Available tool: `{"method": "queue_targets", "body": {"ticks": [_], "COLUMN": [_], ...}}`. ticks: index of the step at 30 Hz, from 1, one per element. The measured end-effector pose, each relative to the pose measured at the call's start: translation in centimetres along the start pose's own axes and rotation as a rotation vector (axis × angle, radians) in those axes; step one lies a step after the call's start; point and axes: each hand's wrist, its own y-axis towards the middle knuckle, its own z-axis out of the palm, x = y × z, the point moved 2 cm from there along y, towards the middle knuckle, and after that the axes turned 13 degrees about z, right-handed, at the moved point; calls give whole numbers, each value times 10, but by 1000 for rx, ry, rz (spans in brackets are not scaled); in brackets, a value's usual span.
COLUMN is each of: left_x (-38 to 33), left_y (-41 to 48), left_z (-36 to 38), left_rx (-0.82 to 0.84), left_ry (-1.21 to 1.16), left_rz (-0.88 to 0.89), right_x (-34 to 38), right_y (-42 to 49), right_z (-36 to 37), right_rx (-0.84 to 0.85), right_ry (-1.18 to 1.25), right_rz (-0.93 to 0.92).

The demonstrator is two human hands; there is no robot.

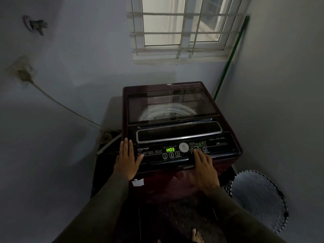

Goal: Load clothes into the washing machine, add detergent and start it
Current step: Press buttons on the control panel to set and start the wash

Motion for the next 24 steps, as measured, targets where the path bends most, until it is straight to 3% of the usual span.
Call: {"method": "queue_targets", "body": {"ticks": [12, 24], "left_x": [1, 3], "left_y": [0, 1], "left_z": [1, 2], "left_rx": [-21, -25], "left_ry": [-10, -2], "left_rz": [0, -5], "right_x": [-15, -11], "right_y": [4, -3], "right_z": [-14, -6], "right_rx": [-9, 27], "right_ry": [-26, -46], "right_rz": [159, 184]}}
